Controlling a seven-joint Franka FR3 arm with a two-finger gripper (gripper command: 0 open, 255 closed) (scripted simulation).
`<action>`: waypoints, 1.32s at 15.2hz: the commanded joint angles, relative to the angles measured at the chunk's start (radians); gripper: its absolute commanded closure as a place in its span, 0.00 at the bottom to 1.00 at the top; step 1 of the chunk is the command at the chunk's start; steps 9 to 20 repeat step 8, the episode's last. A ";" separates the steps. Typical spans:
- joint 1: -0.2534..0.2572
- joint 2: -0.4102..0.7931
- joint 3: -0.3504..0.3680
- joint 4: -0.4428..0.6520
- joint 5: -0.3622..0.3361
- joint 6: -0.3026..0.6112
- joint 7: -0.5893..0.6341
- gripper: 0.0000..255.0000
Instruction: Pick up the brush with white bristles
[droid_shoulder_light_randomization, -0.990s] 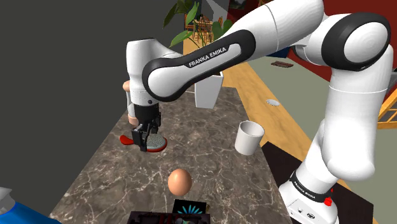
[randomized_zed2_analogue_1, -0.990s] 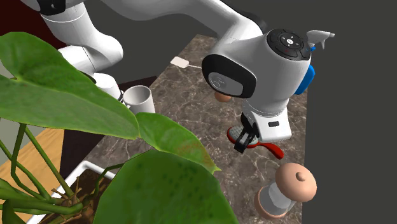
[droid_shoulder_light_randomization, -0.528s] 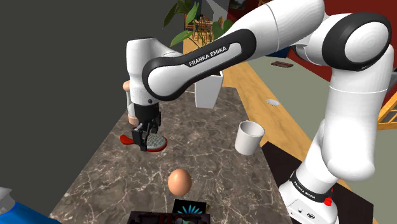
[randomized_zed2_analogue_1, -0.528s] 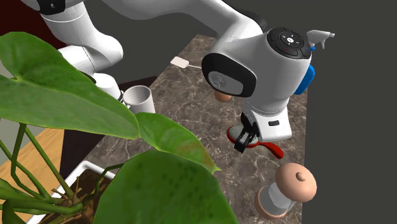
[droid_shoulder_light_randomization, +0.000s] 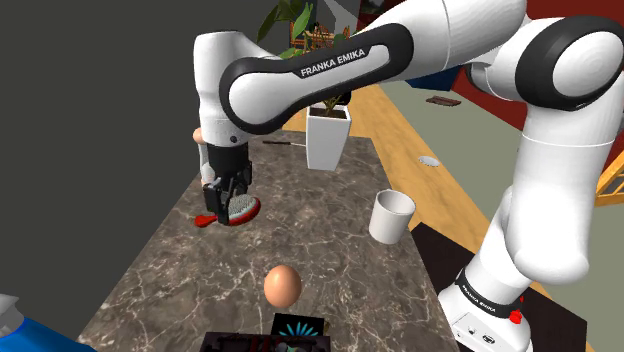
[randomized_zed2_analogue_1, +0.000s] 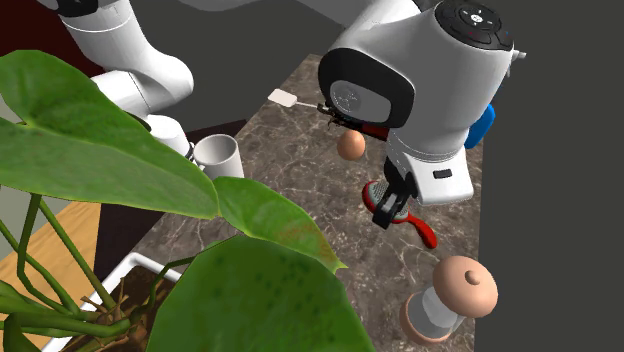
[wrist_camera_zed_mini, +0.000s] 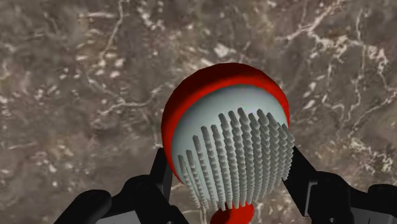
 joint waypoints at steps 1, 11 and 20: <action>-0.002 -0.010 0.001 0.012 0.004 -0.021 -0.001 1.00; -0.002 -0.025 0.003 0.063 0.009 -0.086 0.001 1.00; -0.002 -0.025 0.003 0.063 0.009 -0.086 0.001 1.00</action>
